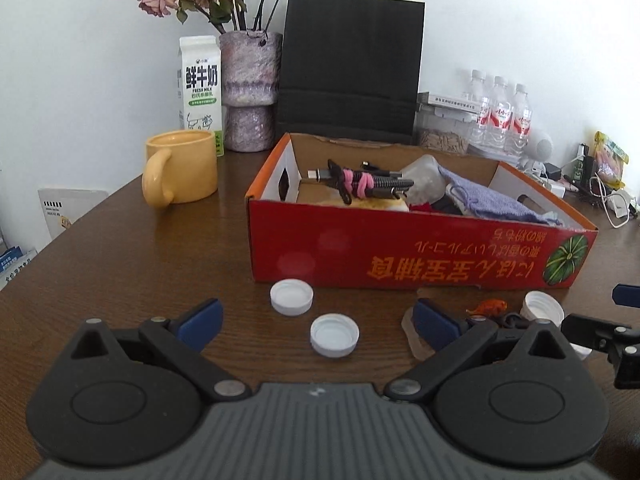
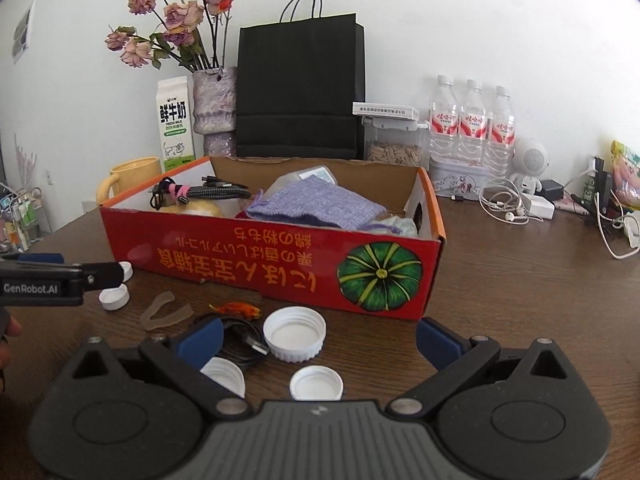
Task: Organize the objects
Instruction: 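Withdraw both tools from the box toward the white bottle caps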
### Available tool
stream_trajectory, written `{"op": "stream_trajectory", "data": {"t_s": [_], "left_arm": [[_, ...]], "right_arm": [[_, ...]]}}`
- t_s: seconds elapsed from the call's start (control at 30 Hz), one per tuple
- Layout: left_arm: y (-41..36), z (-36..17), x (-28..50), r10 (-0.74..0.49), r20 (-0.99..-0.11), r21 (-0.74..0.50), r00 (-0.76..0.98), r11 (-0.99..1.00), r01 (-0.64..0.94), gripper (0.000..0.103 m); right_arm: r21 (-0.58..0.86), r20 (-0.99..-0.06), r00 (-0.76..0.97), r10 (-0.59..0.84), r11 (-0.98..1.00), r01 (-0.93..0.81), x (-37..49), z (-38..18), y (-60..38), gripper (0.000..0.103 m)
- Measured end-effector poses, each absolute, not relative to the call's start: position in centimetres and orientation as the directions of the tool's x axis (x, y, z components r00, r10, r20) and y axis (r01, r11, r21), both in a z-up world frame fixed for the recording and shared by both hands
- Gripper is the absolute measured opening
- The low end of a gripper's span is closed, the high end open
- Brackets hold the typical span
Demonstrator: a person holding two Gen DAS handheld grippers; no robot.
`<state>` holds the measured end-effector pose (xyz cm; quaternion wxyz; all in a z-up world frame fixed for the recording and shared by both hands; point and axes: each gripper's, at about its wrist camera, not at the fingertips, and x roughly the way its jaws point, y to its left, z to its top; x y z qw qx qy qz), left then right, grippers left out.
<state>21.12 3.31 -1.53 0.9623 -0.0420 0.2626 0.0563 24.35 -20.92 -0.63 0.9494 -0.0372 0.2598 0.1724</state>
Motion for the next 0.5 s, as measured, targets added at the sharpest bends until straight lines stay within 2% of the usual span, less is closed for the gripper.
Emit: {"op": "stream_trajectory", "data": {"t_s": [0.27, 0.33, 0.5], "left_arm": [[3.6, -2.0, 20.7, 0.079, -0.537, -0.050, 0.840, 0.991, -0.125, 0.103], [3.5, -2.0, 20.7, 0.074, -0.541, -0.050, 0.838, 0.992, -0.120, 0.103], [3.6, -2.2, 21.0, 0.067, -0.558, -0.057, 0.827, 0.991, -0.118, 0.103]], "right_arm": [[0.039, -0.584, 0.762, 0.280, 0.947, -0.319, 23.9, -1.8, -22.3, 0.086], [0.044, -0.613, 0.743, 0.269, 0.951, -0.307, 24.3, -2.1, -22.3, 0.078], [0.032, -0.615, 0.742, 0.267, 0.949, -0.315, 24.4, -2.1, -22.0, 0.074]]}}
